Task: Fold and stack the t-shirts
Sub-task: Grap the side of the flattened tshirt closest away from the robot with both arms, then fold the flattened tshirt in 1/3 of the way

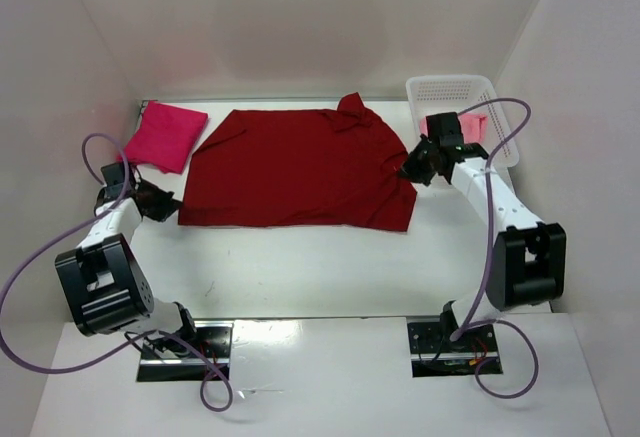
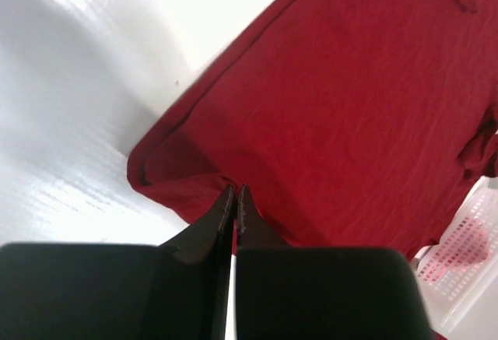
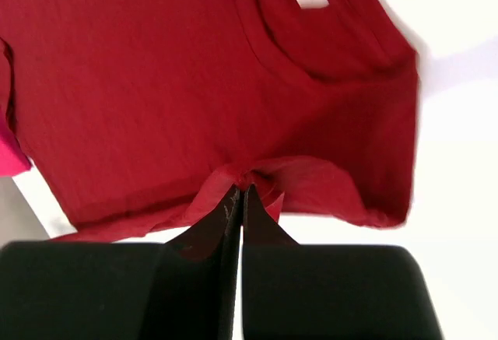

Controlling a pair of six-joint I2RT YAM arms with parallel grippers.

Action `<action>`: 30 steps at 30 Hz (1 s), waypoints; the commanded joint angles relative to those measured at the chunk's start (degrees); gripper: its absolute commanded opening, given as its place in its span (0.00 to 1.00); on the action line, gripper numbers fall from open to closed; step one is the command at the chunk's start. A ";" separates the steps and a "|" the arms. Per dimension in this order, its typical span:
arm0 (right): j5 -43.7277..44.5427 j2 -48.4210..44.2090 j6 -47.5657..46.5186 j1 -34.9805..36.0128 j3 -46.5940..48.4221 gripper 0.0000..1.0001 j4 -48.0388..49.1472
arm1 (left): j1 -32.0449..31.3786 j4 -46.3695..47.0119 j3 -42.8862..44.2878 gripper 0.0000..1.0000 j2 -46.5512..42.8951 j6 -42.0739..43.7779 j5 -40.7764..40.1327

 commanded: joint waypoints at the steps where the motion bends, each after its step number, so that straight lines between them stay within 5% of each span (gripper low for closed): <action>1: 0.91 3.96 -3.38 -0.43 7.33 0.00 4.53 | 0.03 3.16 2.34 0.00 1.29 -1.74 -0.90; 20: 2.58 29.89 -9.97 -0.43 31.51 0.00 5.15 | -3.92 11.59 9.29 0.00 13.16 -5.78 -1.96; 30: 4.15 37.37 -9.97 -0.96 36.80 0.00 5.85 | -3.92 12.31 11.66 0.03 17.91 -5.08 -6.78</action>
